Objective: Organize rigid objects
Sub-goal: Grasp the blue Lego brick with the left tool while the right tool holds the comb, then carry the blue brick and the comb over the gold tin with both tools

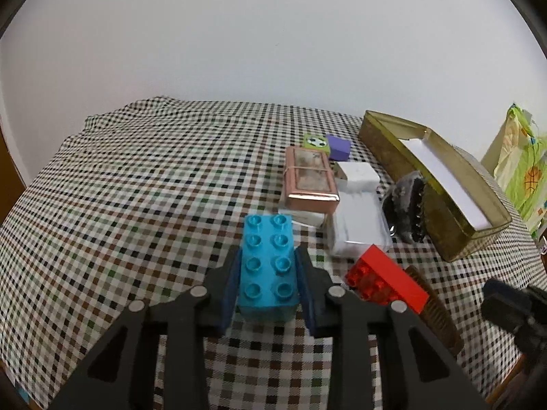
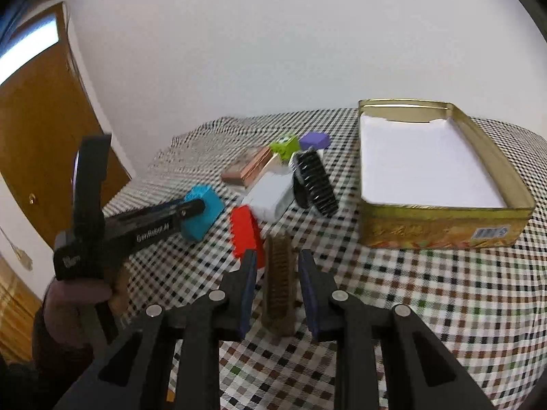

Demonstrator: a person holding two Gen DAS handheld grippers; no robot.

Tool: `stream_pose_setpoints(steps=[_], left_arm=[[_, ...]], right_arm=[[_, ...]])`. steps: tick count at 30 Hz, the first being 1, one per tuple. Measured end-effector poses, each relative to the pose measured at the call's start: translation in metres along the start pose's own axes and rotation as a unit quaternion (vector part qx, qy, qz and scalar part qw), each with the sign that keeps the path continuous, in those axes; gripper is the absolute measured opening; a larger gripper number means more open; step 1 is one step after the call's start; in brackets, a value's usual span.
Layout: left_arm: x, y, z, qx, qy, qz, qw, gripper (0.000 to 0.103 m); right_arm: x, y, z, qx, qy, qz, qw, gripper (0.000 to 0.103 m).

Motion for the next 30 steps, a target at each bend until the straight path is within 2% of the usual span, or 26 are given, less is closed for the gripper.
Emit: stream_pose_setpoints(steps=[2,4,6,8,11,13,14,16,18,19,21,24,30], left_arm=[[0.001,-0.001,-0.001,-0.002,-0.009,-0.001,1.0000,0.031],[0.000,-0.002,-0.001,-0.006,-0.007,0.002,1.0000,0.032],[-0.003,-0.005,-0.001,-0.016,-0.003,0.012,0.9998,0.032],[-0.003,-0.007,-0.001,-0.021,-0.005,0.011,0.9997,0.032],[-0.004,-0.012,-0.002,-0.029,-0.004,0.003,0.9996,0.035],[-0.002,-0.020,0.001,-0.049,-0.010,0.002,0.9988,0.046],[-0.001,-0.023,0.003,-0.056,-0.014,0.004,0.9983,0.047],[0.000,-0.029,0.006,-0.064,-0.010,0.009,0.9978,0.047],[-0.003,-0.030,0.006,-0.058,0.010,0.015,0.9982,0.046],[-0.006,-0.030,0.006,-0.056,0.020,0.019,0.9980,0.040],[-0.009,-0.029,0.006,-0.052,0.027,0.027,0.9979,0.031],[-0.009,-0.026,0.008,-0.049,0.028,0.031,0.9979,0.031],[-0.003,-0.009,0.003,-0.016,0.015,0.021,0.9995,0.030]], right_arm=[[-0.001,-0.005,0.007,-0.013,0.006,0.005,1.000,0.029],[-0.003,-0.015,0.016,-0.033,0.015,0.009,0.999,0.036],[-0.005,-0.025,0.022,-0.046,0.029,0.024,0.998,0.056],[-0.006,-0.029,0.024,-0.045,0.041,0.037,0.997,0.063],[-0.009,-0.036,0.027,-0.050,0.060,0.057,0.995,0.063],[-0.008,-0.045,0.030,-0.065,0.068,0.071,0.993,0.063],[-0.009,-0.046,0.028,-0.059,0.073,0.078,0.992,0.063],[-0.008,-0.048,0.028,-0.060,0.078,0.091,0.991,0.060],[-0.002,-0.046,0.027,-0.052,0.084,0.112,0.989,0.030],[0.000,-0.045,0.026,-0.054,0.079,0.108,0.990,0.027],[0.006,-0.042,0.025,-0.055,0.071,0.102,0.991,0.027],[0.013,-0.038,0.024,-0.047,0.070,0.113,0.990,0.027],[0.017,-0.022,0.014,-0.022,0.045,0.077,0.996,0.027]])
Point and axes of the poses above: each gripper's, at about its wrist camera, not at the fingertips, and y roughly against the way its jaws point, x to its right, z to its underside, the point moved 8 cm from there along -y, roughly the way its jaws point, and after that the axes turned 11 degrees about -y, right-handed, at the moved point
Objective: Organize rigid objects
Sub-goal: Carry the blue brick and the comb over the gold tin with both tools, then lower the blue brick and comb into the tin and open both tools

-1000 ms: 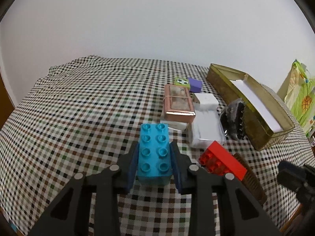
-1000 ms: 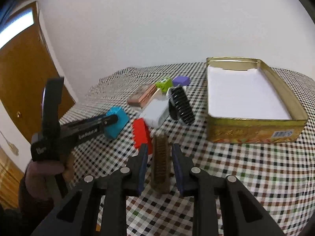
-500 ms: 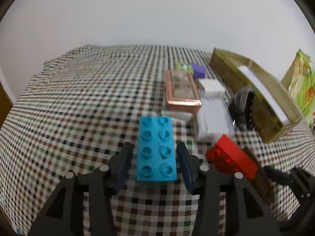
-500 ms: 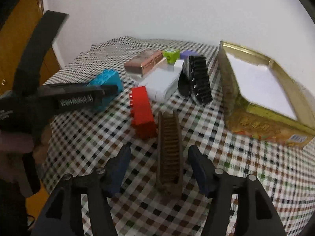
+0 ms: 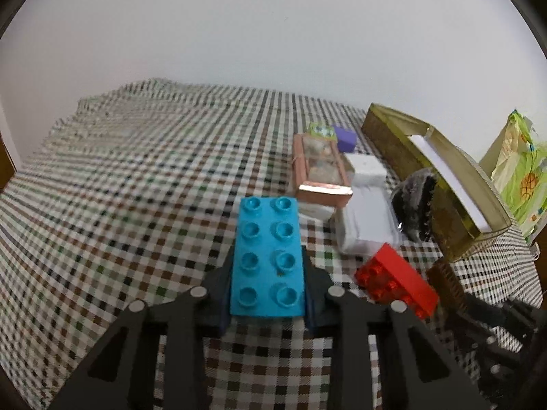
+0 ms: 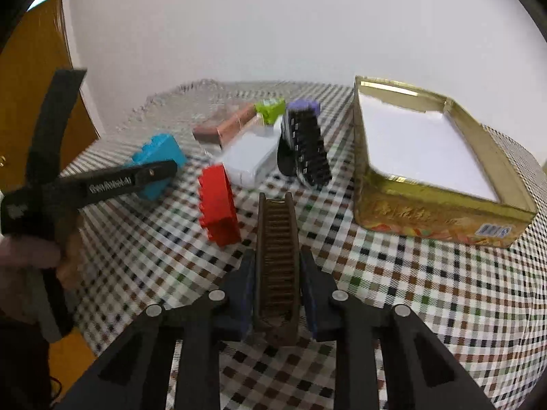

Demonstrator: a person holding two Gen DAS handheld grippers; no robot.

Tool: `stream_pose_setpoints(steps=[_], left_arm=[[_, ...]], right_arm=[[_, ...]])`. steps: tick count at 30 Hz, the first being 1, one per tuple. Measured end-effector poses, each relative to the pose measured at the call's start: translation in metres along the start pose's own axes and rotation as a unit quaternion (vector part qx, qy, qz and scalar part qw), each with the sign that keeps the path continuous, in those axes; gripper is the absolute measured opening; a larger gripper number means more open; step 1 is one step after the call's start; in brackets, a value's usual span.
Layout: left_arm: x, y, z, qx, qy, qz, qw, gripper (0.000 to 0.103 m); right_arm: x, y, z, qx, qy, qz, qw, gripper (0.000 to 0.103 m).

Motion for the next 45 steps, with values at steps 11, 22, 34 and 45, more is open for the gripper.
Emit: stream_pose_setpoints(steps=[11,22,34,45], left_arm=[[0.024,0.033,-0.038,0.058,-0.024,0.022,0.9978,0.030],[0.099,0.028,-0.080,0.087,-0.076,0.070,0.9908,0.030],[0.199,-0.018,-0.111,0.067,-0.113,0.131,0.9826,0.030],[0.220,-0.054,-0.103,0.036,-0.110,0.138,0.9837,0.030]], right_arm=[[0.024,0.057,-0.052,0.110,-0.026,0.012,0.993,0.027],[0.094,0.035,-0.096,0.144,-0.050,0.044,0.987,0.027],[0.144,-0.001,-0.115,0.140,-0.086,0.076,0.983,0.028],[0.155,-0.008,-0.116,0.133,-0.119,0.077,0.981,0.028]])
Point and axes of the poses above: each gripper's, at about its wrist camera, not at the fingertips, and y roughly against the way its jaws point, x to its right, z to its underside, the point moved 8 cm from there along -y, roughly the way its jaws point, and after that the axes turned 11 degrees about -y, right-handed, at the moved point
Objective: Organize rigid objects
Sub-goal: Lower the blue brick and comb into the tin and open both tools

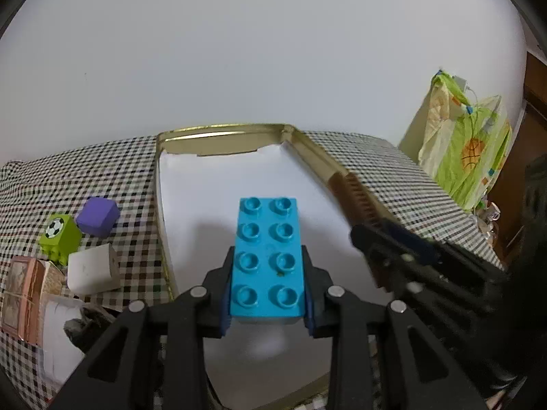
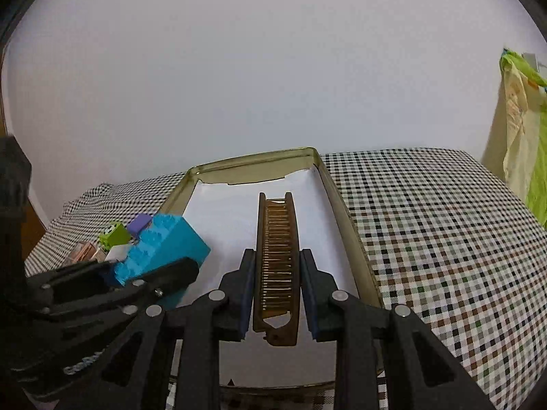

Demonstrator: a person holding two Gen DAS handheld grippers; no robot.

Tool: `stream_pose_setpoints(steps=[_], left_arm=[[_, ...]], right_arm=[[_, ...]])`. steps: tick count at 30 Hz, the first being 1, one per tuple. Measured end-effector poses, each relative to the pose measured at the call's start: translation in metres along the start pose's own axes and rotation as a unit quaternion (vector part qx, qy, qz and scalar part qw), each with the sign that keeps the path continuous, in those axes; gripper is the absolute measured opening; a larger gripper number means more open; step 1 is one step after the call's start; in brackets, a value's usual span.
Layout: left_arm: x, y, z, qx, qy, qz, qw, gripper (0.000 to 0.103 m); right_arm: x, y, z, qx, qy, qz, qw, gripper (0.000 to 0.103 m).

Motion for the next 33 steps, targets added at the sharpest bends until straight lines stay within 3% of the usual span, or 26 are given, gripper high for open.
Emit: stream_pose_setpoints(steps=[16,19,21,23,25,26,27,30,33], left_arm=[[0.006,-0.009,0.003,0.002,-0.040,-0.032,0.9987,0.030],[0.004,-0.010,0.002,0.004,-0.039,-0.030,0.9988,0.031],[0.002,-0.008,0.002,0.009,-0.032,-0.022,0.9992,0.033],[0.000,-0.004,0.001,0.017,-0.028,-0.028,0.9991,0.046],[0.002,0.003,0.000,0.030,-0.039,-0.042,0.9979,0.084],[0.002,0.008,-0.002,0.041,-0.043,-0.054,0.9967,0.091],[0.004,0.017,-0.005,0.065,-0.053,-0.069,0.9940,0.098],[0.005,0.033,-0.011,0.109,-0.086,-0.110,0.9842,0.102],[0.003,0.033,-0.011,0.112,-0.091,-0.117,0.9826,0.102]], right_arm=[[0.018,0.007,-0.005,-0.016,0.003,0.004,1.000,0.029],[0.025,0.005,-0.004,-0.025,-0.016,0.007,1.000,0.038],[0.030,0.010,-0.006,-0.018,-0.032,0.006,0.999,0.051],[0.037,0.016,-0.010,-0.005,-0.053,-0.001,0.999,0.058],[0.037,0.022,-0.013,0.004,-0.068,-0.020,0.998,0.069],[0.038,0.025,-0.015,0.012,-0.069,-0.018,0.997,0.077],[0.037,0.028,-0.016,0.018,-0.068,-0.022,0.997,0.077],[0.037,0.037,-0.020,0.041,-0.067,-0.024,0.997,0.077],[0.041,0.042,-0.024,0.059,-0.070,-0.016,0.996,0.078]])
Point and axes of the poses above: each gripper's, at about its wrist camera, not at the fingertips, and y roughly against the way its jaws point, x to its right, z to its underside, the point moved 8 cm from there along -y, roughly the way its jaws point, and after that the axes turned 11 degrees about -y, right-handed, at the moved point
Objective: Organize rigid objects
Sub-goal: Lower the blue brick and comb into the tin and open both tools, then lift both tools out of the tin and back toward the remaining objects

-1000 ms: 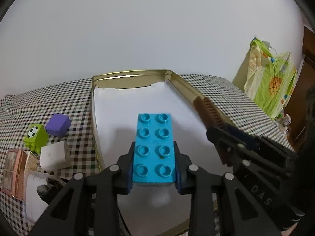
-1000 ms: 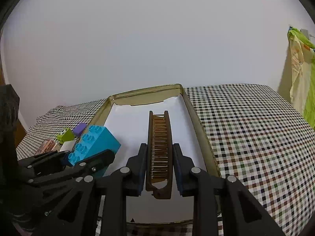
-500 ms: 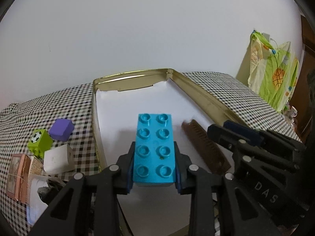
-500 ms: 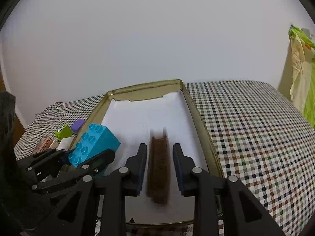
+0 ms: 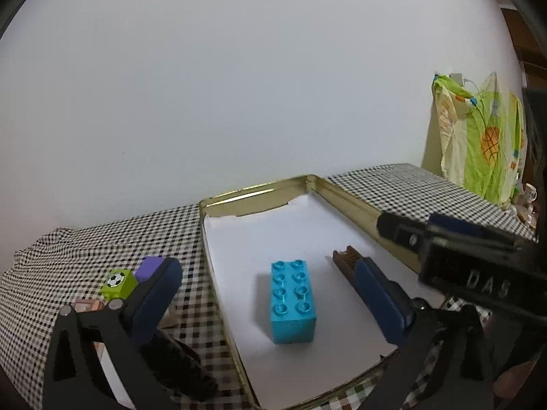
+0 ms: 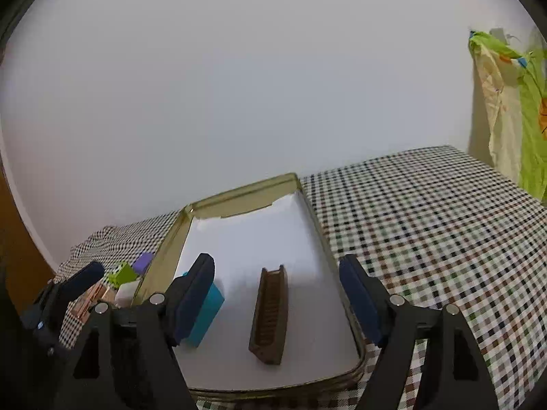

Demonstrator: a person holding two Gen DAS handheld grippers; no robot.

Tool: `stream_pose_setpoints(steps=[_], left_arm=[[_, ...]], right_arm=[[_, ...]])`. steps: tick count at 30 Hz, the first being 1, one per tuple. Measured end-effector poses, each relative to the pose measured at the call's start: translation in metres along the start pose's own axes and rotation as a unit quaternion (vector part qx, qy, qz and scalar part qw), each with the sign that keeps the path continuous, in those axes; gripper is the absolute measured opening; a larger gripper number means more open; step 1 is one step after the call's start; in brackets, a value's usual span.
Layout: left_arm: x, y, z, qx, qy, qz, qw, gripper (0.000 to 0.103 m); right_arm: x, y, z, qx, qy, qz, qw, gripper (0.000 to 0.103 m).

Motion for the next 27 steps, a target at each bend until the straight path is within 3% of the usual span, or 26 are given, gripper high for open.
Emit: stream_pose_setpoints(steps=[11,19,27], left_arm=[[-0.022,-0.005,0.015,-0.016,0.069,0.026,0.9971,0.102],[-0.048,0.015,0.025,-0.004,0.072,-0.010,0.9973,0.102],[-0.060,0.018,0.031,-0.007,0.080,-0.019,0.9966,0.102]], right_arm=[[0.015,-0.001,-0.012,0.031,-0.013,0.034,0.999,0.078],[0.024,0.006,-0.016,0.045,-0.033,0.046,0.997,0.078],[0.031,0.019,-0.017,0.068,-0.048,0.066,0.994,0.079]])
Point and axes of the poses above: each gripper's, at about its wrist camera, not at the fingertips, and y roughly against the way its jaws point, x to its right, z to its underside, the point moved 8 cm from there along -y, roughly the way its jaws point, and after that the axes turned 11 degrees about -y, right-handed, at the moved point
